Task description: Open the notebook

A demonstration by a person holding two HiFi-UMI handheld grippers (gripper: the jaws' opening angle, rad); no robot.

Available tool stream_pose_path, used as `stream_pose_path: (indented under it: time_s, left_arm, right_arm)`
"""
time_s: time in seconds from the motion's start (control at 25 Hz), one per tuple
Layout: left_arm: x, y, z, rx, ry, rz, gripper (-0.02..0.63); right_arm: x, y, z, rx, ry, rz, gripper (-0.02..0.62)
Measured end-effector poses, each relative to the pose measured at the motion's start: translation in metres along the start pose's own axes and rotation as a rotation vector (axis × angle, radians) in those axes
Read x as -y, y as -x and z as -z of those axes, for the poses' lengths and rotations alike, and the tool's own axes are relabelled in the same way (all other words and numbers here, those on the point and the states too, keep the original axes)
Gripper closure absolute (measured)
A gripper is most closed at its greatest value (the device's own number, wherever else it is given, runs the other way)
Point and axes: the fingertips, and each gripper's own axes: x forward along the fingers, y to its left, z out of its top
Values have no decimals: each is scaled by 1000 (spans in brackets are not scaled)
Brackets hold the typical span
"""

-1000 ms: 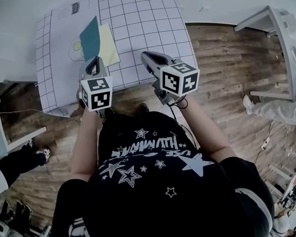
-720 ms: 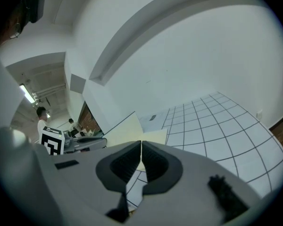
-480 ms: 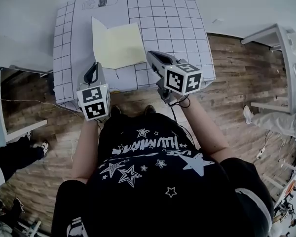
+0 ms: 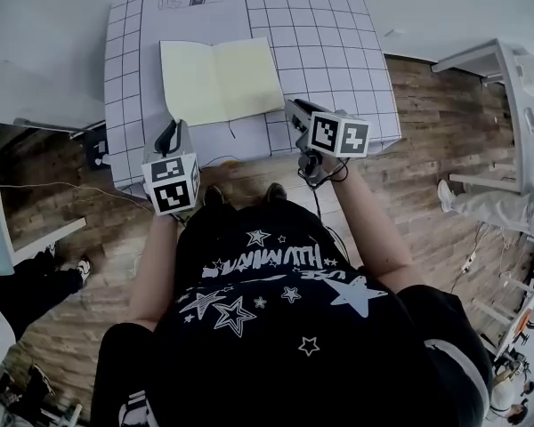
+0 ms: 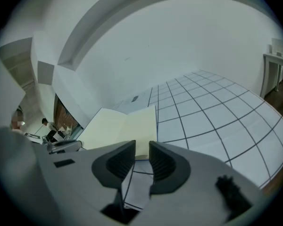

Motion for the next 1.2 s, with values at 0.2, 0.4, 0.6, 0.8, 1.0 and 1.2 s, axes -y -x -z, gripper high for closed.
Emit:
stream_pose_path:
  time_s: [0.2,0.4,0.6,0.8,1.0,1.2]
  left_arm:
    - [-4,-4,11,-28,6,62,549]
    - [-7,-7,19,-40,9,140,540]
    - [-10,-10,29,-73,17,208,537]
    - [-13,-13,35,-95,7,268,535]
    - [-15,-14,40,-112,-7,334,532]
    - [-17,-13,43,-121,-56,361,511]
  right_arm:
    - [0,-22,13,-61,-8,50,489]
    - [8,-39,23,-106,-20,152,483]
    - [10,-42,24,-156,2,239,483]
    - [3,-40,19,-132,-32,256,522]
    - [-17,-34,5,-97,-60,176,546]
    - [-64,-33,-15,-51,0,72,554]
